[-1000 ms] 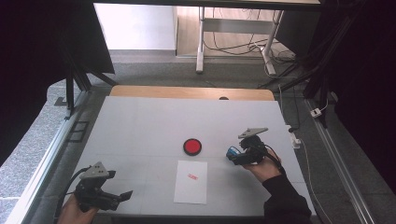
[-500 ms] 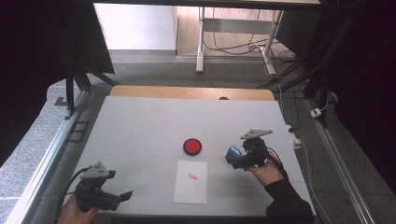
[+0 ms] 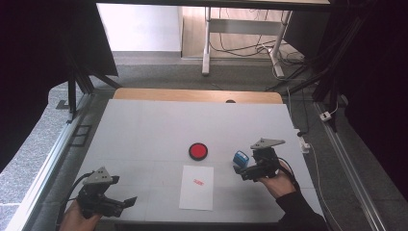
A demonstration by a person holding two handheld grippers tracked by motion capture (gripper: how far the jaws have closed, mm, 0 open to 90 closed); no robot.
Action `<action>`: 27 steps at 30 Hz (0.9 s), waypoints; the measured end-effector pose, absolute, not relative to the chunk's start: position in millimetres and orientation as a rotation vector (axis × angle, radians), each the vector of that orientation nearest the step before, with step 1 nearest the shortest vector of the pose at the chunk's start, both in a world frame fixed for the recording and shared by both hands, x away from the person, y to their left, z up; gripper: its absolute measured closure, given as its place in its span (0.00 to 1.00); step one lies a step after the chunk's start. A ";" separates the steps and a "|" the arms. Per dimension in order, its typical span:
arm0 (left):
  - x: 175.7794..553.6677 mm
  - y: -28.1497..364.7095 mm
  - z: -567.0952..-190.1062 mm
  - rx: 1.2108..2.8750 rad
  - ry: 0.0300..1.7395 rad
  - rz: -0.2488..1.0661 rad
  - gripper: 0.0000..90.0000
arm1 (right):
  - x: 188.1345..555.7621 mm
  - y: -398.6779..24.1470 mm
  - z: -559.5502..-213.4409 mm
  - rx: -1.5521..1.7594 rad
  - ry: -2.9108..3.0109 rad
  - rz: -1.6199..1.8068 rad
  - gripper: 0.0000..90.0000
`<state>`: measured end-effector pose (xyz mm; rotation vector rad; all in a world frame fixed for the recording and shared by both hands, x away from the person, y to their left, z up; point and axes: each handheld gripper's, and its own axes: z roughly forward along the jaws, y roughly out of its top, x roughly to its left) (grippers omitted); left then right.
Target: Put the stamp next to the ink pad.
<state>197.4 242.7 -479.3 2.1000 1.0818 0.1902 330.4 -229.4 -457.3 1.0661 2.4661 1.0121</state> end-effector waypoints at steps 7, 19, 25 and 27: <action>197.2 242.8 -479.3 2.100 1.081 0.191 0.01 | 321.3 -234.3 -457.8 1.061 2.459 1.027 0.01; 198.0 242.4 -479.4 2.101 1.083 0.190 0.01 | 303.6 -247.8 -455.3 1.084 2.435 1.058 0.00; 197.7 242.6 -479.4 2.100 1.085 0.189 0.01 | 294.3 -257.6 -454.9 1.109 2.413 1.062 0.00; 197.5 242.7 -479.4 2.100 1.085 0.189 0.01 | 291.4 -261.3 -455.5 1.121 2.406 1.062 0.00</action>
